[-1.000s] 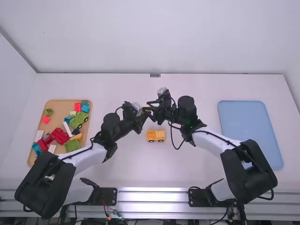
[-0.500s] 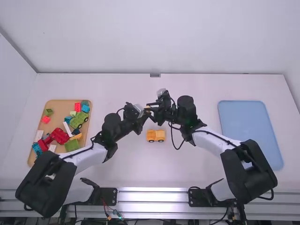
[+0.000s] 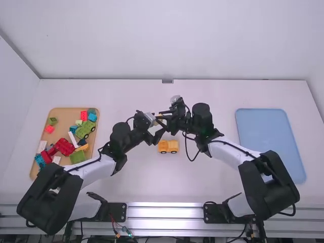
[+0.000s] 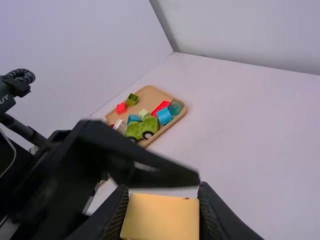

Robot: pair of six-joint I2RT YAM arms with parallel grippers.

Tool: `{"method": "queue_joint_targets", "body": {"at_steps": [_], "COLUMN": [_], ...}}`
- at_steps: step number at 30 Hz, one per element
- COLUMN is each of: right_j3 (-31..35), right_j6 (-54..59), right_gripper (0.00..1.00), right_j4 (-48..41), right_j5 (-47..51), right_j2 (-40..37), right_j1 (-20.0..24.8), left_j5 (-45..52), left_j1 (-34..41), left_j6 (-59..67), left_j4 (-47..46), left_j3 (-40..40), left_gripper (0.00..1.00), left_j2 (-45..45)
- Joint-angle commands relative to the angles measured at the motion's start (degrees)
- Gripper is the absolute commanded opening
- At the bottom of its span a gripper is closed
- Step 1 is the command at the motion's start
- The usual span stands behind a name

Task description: Assemble lego blocks to make yellow taxi

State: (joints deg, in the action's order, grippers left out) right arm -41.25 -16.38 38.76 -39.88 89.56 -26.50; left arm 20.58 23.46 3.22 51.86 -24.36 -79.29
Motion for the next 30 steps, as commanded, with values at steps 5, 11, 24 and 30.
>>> {"method": "queue_joint_targets", "body": {"at_steps": [5,11,24,30], "right_j3": [-3.61,-13.38,-38.77,-51.84], "right_j6": [4.17,15.3,36.39,44.3], "right_gripper": [0.13,0.17,0.14,0.14], "right_j4": [-5.01,-27.41,-64.92,-77.75], "right_j5": [-0.76,1.38,10.6,16.52], "right_j2": [0.28,0.26,12.7,24.04], "right_j1": [4.44,6.95,-1.97,-10.36], "left_j5": [0.98,1.42,0.96,-9.03], "left_j1": [-1.11,-5.4,-22.32,-31.1], "left_j6": [2.95,7.76,5.6,1.44], "left_j4": [-6.12,-14.49,-35.34,-44.57], "left_j3": [-0.52,-0.52,-0.5,-0.42], "left_gripper": [1.0,0.99,0.99,0.99], "left_j2": [0.74,3.17,30.62,48.09]}}
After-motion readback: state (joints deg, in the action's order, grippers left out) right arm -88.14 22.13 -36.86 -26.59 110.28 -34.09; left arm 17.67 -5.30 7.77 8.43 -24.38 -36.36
